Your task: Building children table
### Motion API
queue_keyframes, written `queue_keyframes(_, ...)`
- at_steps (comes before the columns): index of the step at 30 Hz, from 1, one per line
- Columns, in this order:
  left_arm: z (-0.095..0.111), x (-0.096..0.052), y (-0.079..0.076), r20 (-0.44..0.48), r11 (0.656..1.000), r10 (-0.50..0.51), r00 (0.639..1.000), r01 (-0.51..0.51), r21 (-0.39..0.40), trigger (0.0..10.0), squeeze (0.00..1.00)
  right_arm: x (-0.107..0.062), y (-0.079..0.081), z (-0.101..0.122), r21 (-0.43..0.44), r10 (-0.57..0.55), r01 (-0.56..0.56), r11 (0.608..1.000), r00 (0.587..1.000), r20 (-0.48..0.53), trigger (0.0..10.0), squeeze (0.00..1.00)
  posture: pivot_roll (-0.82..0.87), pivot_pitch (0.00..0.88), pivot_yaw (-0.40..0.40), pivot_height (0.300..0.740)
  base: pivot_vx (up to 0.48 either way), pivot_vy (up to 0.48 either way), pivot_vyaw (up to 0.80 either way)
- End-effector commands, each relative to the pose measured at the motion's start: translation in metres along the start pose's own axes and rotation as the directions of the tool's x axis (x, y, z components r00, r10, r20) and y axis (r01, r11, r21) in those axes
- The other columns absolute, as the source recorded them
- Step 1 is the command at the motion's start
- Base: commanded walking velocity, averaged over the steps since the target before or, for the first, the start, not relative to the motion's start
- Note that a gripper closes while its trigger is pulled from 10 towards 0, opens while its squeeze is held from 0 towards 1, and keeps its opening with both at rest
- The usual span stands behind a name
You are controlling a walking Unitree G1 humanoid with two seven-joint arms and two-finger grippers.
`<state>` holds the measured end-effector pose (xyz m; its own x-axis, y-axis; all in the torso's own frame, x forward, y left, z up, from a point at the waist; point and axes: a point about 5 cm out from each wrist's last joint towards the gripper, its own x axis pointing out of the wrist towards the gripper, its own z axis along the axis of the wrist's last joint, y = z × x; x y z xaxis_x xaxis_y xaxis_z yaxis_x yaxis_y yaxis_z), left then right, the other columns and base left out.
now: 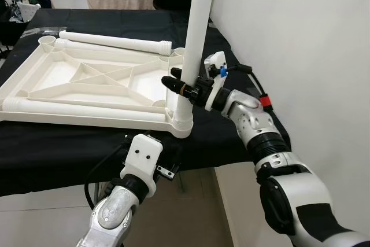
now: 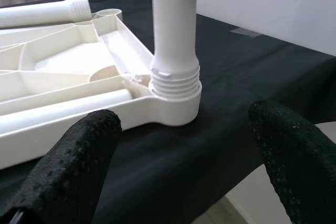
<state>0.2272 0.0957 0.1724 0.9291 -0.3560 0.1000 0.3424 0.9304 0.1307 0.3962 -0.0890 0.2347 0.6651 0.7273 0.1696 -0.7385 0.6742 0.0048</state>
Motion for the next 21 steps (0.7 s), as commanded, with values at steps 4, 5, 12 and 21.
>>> queue_keyframes(4,-0.001,0.001,-0.002,0.0,1.0,-0.01,1.0,0.01,-0.009,10.0,0.0,-0.005,-0.014,-0.009,-0.013,-0.293,0.293,0.956,0.955,-0.036,0.0,0.0,0.09,0.124,-0.084,0.74,0.0,0.0,0.0)
queue_keyframes(5,-0.001,0.001,-0.002,0.001,1.0,-0.011,1.0,0.011,-0.009,10.0,0.0,-0.008,-0.021,-0.012,-0.028,-0.424,0.423,0.906,0.904,-0.057,0.0,0.0,0.09,0.126,-0.083,0.74,0.0,0.0,0.0)
queue_keyframes(12,-0.001,0.002,-0.004,0.002,1.0,-0.014,1.0,0.014,-0.012,10.0,0.0,-0.029,-0.036,-0.019,-0.12,-0.835,0.826,0.55,0.544,-0.083,0.0,0.0,0.09,0.127,-0.083,0.74,0.0,0.0,0.0)
queue_keyframes(21,-0.001,0.002,-0.003,0.003,1.0,-0.007,1.0,0.007,-0.011,10.0,0.0,-0.016,-0.021,-0.014,-0.044,-0.872,0.871,0.489,0.486,-0.058,10.0,0.0,0.09,0.124,-0.088,0.74,0.0,0.0,0.0)
